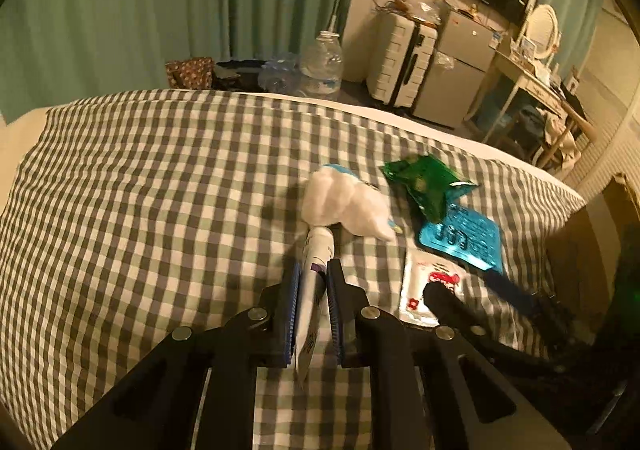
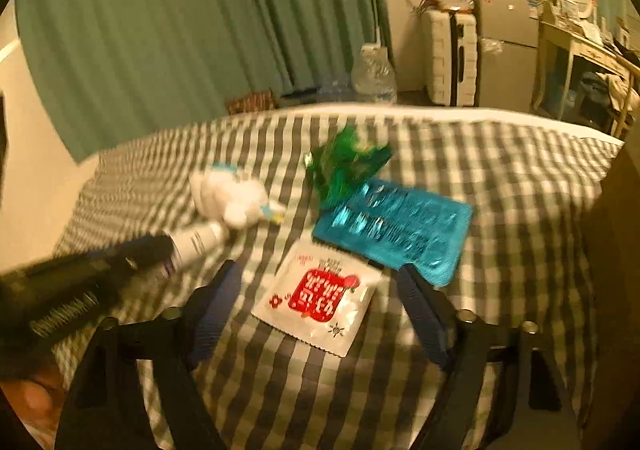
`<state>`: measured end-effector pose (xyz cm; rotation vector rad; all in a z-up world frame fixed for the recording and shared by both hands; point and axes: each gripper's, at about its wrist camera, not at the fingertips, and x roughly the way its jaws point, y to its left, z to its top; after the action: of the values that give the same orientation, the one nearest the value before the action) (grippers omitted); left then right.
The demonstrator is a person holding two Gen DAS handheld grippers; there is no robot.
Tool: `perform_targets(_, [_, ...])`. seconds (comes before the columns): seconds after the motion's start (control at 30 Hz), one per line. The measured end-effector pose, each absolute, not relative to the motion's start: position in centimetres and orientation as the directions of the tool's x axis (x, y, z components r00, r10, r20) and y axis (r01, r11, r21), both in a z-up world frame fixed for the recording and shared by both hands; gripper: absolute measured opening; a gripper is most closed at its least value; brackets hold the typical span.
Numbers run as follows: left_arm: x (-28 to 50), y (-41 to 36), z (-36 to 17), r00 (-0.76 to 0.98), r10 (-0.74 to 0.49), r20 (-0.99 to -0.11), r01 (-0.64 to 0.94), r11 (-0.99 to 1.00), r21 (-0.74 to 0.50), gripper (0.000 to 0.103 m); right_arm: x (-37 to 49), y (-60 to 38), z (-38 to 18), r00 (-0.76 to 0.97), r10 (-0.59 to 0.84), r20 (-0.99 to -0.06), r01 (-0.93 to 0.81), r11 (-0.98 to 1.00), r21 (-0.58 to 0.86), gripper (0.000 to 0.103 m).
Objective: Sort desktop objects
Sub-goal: 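Grasp the white toothpaste tube with left tool while right tool grasps the red-white sachet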
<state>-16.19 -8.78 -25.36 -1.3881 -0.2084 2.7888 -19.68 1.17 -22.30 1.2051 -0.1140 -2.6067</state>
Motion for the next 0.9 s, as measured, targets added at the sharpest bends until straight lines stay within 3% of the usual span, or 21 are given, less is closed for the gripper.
perform_targets(0.03, [-16.3,-8.9,-25.4,-0.601,0.079,-0.795,0.044,-0.990,-0.132,0.014,-19.9,0.8,-22.9,-0.604,-0.263,-0.752,0.210,-0.963,0.168,0.049])
perform_targets(0.1, [-16.3,-8.9,-25.6,-0.598,0.088,-0.797,0.043,-0.989,-0.142,0.014,-20.0,0.4,-23.5,-0.603,-0.241,-0.760,0.220,-0.967,0.132,0.042])
perform_targets(0.17, [-16.3,-9.0,-25.6,-0.596,0.093,-0.797,0.042,-0.988,-0.147,0.014,-19.7,0.3,-23.4,-0.610,-0.241,-0.755,0.233,-0.965,0.120,0.027])
perform_targets(0.2, [-16.3,-8.9,-25.7,-0.593,0.096,-0.799,0.040,-0.988,-0.148,0.014,-19.6,0.4,-23.3,-0.612,-0.237,-0.755,0.230,-0.966,0.117,0.006])
perform_targets(0.23, [-16.3,-8.8,-25.9,-0.596,0.097,-0.797,0.032,-0.989,-0.144,0.014,-19.6,0.6,-23.3,-0.610,-0.230,-0.758,0.224,-0.968,0.114,0.000])
perform_targets(0.53, [-17.0,-7.7,-29.4,-0.545,0.117,-0.830,-0.024,-0.992,-0.124,0.017,-19.1,3.7,-22.4,-0.632,-0.296,-0.717,0.181,-0.955,0.235,0.000])
perform_targets(0.57, [-17.2,-7.7,-29.7,-0.535,0.120,-0.836,-0.026,-0.992,-0.126,0.017,-19.2,3.7,-22.3,-0.636,-0.297,-0.713,0.176,-0.954,0.241,0.002])
perform_targets(0.6, [-17.2,-7.7,-30.0,-0.533,0.121,-0.837,-0.026,-0.992,-0.127,0.015,-19.3,3.7,-22.2,-0.636,-0.297,-0.712,0.173,-0.954,0.243,0.013])
perform_targets(0.63, [-17.2,-7.7,-29.9,-0.539,0.123,-0.833,-0.024,-0.991,-0.131,0.014,-19.4,3.7,-22.3,-0.639,-0.295,-0.710,0.169,-0.955,0.245,0.039])
perform_targets(0.7, [-17.0,-7.7,-29.4,-0.554,0.122,-0.824,-0.019,-0.991,-0.134,0.013,-19.5,3.6,-22.2,-0.655,-0.298,-0.695,0.155,-0.953,0.262,0.071])
perform_targets(0.8, [-16.7,-7.8,-28.3,-0.588,0.117,-0.800,-0.011,-0.991,-0.137,0.012,-20.0,3.1,-22.6,-0.633,-0.334,-0.698,0.161,-0.939,0.303,0.072])
perform_targets(0.9, [-16.7,-8.1,-27.6,-0.604,0.121,-0.788,-0.003,-0.989,-0.150,0.012,-20.2,1.6,-23.8,-0.610,-0.305,-0.732,0.183,-0.952,0.244,0.072])
